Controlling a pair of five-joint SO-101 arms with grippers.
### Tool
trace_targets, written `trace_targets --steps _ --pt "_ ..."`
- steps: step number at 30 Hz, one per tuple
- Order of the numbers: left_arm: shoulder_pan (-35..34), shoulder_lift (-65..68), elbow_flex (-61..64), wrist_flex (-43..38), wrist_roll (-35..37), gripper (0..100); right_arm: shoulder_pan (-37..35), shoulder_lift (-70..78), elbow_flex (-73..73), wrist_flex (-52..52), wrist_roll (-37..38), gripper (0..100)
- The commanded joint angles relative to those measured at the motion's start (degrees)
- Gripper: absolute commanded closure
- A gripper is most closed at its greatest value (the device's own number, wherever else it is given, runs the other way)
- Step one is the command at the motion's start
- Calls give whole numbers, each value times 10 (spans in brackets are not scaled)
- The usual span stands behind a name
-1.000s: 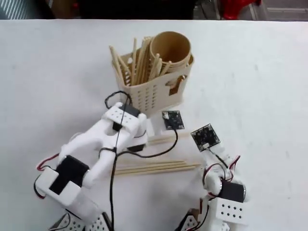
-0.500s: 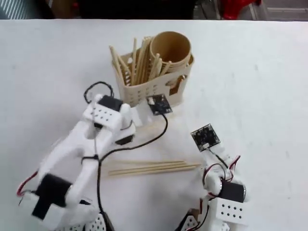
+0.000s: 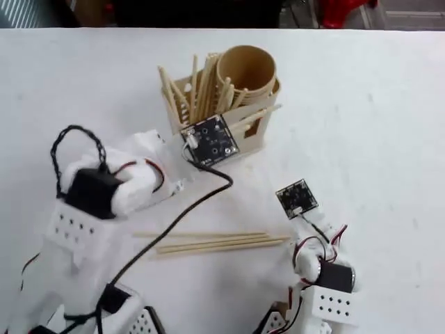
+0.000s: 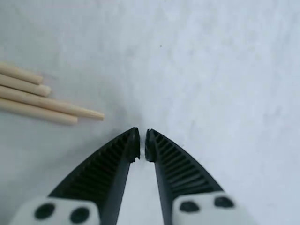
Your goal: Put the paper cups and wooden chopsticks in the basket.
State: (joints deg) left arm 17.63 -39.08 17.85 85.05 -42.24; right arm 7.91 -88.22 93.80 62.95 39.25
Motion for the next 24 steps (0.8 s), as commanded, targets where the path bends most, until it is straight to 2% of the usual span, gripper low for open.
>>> trace_targets --steps 1,4,10,13,18,24 --pt "16 -22 -90 14 25 977 5 4 -6 -8 -4 960" --pt "18 -11 -158 -11 73 977 5 4 -6 -8 -4 960" --pt "18 31 -227 -163 180 977 5 4 -6 -8 -4 960" --pt "15 59 -221 -248 235 977 5 4 -5 -8 -4 960" --pt "16 97 -186 -408 280 977 5 4 -5 -8 -4 960" --pt "-13 138 -94 -568 351 977 3 3 -5 -8 -4 960"
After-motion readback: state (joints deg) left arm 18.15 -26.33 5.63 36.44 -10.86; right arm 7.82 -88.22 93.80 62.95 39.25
